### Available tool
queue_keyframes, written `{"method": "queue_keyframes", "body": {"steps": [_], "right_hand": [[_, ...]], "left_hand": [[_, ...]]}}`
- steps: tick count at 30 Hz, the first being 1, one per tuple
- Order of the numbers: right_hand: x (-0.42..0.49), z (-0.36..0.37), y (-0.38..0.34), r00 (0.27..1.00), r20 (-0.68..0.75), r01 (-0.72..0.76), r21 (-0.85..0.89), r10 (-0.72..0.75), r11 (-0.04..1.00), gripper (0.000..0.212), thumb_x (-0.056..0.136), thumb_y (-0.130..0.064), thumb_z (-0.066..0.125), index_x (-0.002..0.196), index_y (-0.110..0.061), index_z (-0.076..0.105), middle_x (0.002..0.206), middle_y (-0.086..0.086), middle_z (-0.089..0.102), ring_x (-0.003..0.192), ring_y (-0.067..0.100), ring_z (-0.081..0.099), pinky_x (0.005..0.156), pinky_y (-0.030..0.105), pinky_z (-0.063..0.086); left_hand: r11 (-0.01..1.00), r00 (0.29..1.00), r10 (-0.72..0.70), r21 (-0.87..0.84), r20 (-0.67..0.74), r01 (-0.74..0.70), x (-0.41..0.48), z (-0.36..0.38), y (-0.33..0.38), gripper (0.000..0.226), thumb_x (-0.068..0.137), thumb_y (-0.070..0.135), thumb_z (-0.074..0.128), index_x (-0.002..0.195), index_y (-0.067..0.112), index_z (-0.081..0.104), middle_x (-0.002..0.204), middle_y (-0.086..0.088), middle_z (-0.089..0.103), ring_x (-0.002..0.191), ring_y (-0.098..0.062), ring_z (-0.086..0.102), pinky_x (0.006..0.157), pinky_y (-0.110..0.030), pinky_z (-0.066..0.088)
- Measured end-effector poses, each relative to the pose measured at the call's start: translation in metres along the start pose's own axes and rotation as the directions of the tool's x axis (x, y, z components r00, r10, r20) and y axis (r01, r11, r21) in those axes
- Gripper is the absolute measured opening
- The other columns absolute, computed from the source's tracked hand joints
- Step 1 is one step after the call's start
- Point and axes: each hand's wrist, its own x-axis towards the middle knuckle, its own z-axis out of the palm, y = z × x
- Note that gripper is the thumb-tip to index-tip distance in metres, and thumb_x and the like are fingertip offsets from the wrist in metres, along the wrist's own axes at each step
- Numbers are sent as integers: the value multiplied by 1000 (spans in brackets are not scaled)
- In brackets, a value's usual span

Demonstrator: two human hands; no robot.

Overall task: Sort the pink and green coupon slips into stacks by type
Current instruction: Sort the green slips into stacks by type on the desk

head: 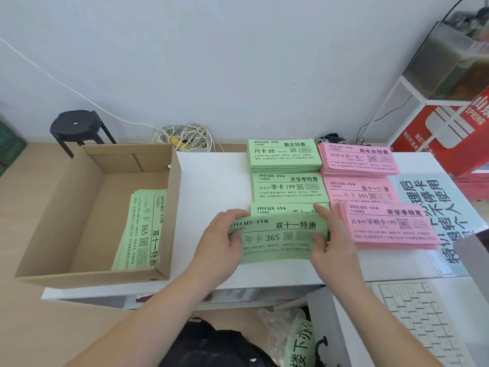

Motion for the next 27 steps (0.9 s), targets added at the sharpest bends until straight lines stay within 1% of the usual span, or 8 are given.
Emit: {"method": "queue_keyframes", "body": {"steps": [2, 4, 9, 13, 17, 19, 22, 27], "right_hand": [[25, -10, -2, 1000, 5, -19, -85, 19, 996, 59, 94, -1, 56, 144, -31, 48, 123, 0, 56, 106, 22, 55, 94, 40, 48], [46, -16, -3, 995, 48, -78, -175, 87, 982, 55, 95, -3, 56, 143, -28, 51, 124, 5, 54, 103, 25, 55, 87, 39, 46], [77, -19, -1, 974, 121, -155, -271, 193, 950, 52, 97, -5, 55, 145, -25, 49, 128, 6, 50, 97, 20, 49, 83, 36, 43], [87, -18, 2, 965, 127, -165, -392, 231, 905, 56, 95, -4, 55, 147, -24, 45, 139, 6, 47, 111, 29, 56, 85, 41, 50], [85, -20, -4, 979, 171, 44, -698, 107, 714, 67, 88, -18, 64, 149, -32, 39, 152, -1, 38, 134, 27, 41, 97, 43, 48], [86, -18, -10, 939, 339, 199, -680, 62, 706, 83, 84, -34, 74, 154, -37, 30, 165, -1, 20, 151, 25, 19, 118, 48, 32], [91, -9, -16, 808, 578, 344, -622, 116, 704, 121, 69, -55, 85, 160, -43, 7, 171, -6, -8, 157, 21, -10, 126, 48, 8], [103, 6, -5, 764, 639, 447, -621, 86, 643, 127, 70, -57, 85, 161, -41, -1, 171, -4, -9, 157, 20, -11, 128, 45, 0]], "left_hand": [[976, 983, -171, -123, 60, 177, 22, 4, 9, 39, 100, 6, 57, 123, 38, 59, 112, 9, 66, 77, -4, 63, 64, -13, 50], [953, 967, -249, -161, 61, 255, 42, 12, 11, 42, 96, 8, 65, 127, 36, 58, 111, 3, 67, 82, -11, 66, 69, -20, 54], [951, 956, -291, -101, 32, 292, 76, 34, 8, 51, 91, 14, 73, 135, 29, 53, 98, 6, 57, 82, -11, 59, 74, -25, 49], [960, 961, -273, -53, 38, 274, 88, 44, 6, 51, 90, 17, 75, 136, 23, 54, 104, 6, 62, 89, -14, 65, 84, -32, 56], [962, 989, -144, 234, -13, 143, 78, 38, 0, 61, 92, 38, 70, 145, 24, 45, 138, 6, 46, 122, -15, 54, 102, -33, 46], [949, 992, -116, 300, 53, 95, 66, 32, -1, 79, 86, 48, 73, 152, 26, 36, 148, 7, 39, 135, -15, 44, 110, -32, 39], [898, 966, -159, 438, 206, 54, 49, 35, -4, 104, 77, 55, 78, 159, 30, 20, 156, 9, 33, 142, -15, 32, 114, -32, 33], [830, 968, -133, 558, 211, -7, 49, 51, -9, 99, 81, 48, 74, 159, 32, 15, 154, 7, 34, 137, -18, 35, 107, -38, 43]]}}
